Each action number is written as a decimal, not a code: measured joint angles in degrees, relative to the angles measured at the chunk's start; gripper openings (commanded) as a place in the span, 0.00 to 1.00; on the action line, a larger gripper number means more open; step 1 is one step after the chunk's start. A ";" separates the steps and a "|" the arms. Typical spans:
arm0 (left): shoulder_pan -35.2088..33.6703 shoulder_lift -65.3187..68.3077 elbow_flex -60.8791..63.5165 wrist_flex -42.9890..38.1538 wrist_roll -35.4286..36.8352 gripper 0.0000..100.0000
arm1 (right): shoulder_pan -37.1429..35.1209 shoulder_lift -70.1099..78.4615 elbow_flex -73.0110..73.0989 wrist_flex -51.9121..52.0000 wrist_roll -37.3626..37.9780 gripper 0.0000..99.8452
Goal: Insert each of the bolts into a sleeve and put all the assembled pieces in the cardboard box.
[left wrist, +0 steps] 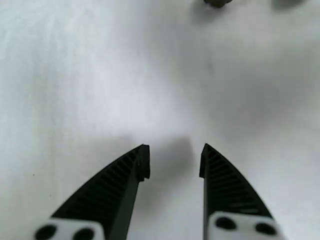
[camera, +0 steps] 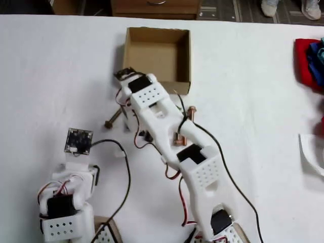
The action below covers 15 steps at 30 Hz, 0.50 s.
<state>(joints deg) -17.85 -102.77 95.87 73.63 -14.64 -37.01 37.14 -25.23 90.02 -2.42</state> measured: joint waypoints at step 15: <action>0.00 0.00 0.00 0.00 0.00 0.19 | -0.09 6.68 -0.97 -0.88 -5.36 0.20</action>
<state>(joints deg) -17.85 -102.77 95.87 73.63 -14.64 -37.10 43.82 -26.20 89.14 -7.78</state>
